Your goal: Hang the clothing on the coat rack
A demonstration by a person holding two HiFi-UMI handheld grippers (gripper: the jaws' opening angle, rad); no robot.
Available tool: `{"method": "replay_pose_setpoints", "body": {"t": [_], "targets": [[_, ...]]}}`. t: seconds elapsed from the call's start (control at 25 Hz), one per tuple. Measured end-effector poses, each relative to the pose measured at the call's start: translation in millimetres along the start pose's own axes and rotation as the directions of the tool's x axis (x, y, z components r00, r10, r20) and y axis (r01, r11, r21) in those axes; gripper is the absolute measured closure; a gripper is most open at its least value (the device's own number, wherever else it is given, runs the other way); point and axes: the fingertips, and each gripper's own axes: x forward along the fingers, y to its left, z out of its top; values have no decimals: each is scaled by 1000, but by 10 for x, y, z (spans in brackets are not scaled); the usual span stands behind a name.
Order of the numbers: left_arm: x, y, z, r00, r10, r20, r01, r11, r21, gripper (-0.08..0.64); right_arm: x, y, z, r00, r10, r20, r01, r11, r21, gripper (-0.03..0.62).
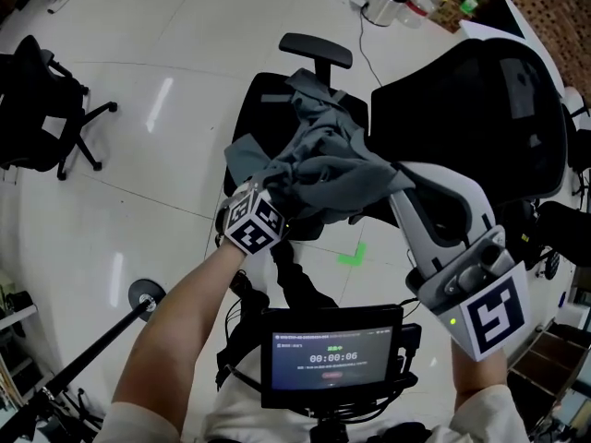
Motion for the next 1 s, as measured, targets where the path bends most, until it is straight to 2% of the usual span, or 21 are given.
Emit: {"method": "replay_pose_setpoints", "body": {"t": [0.24, 0.32, 0.4, 0.44, 0.6, 0.76, 0.88, 1.0], "targets": [[80, 105, 275, 1000, 2, 31, -4, 999, 52, 270, -157, -75, 273, 999, -25, 45, 27, 999, -43, 560], [73, 148, 413, 998, 10, 56, -15, 997, 79, 330, -201, -118, 316, 998, -38, 54, 40, 998, -48, 560], [39, 201, 500, 997, 20, 74, -27, 995, 94, 473, -242, -193, 322, 996, -59, 60, 62, 997, -46, 560], [13, 223, 517, 997, 21, 79, -28, 995, 91, 508, -265, -239, 313, 995, -73, 63, 76, 996, -41, 560], [-167, 309, 534, 993, 30, 111, -33, 999, 28, 531, -358, -435, 231, 989, -136, 65, 139, 990, -35, 560], [-522, 408, 592, 981, 51, 186, -43, 998, -51, 532, -410, -637, 155, 976, -207, 67, 210, 977, -30, 560], [-861, 487, 729, 962, 76, 264, -56, 995, -86, 534, -403, -735, 104, 970, -231, 73, 233, 972, -16, 560], [-1214, 549, 959, 932, 102, 348, -66, 991, -112, 534, -354, -798, 72, 968, -235, 86, 237, 972, -4, 560]]}}
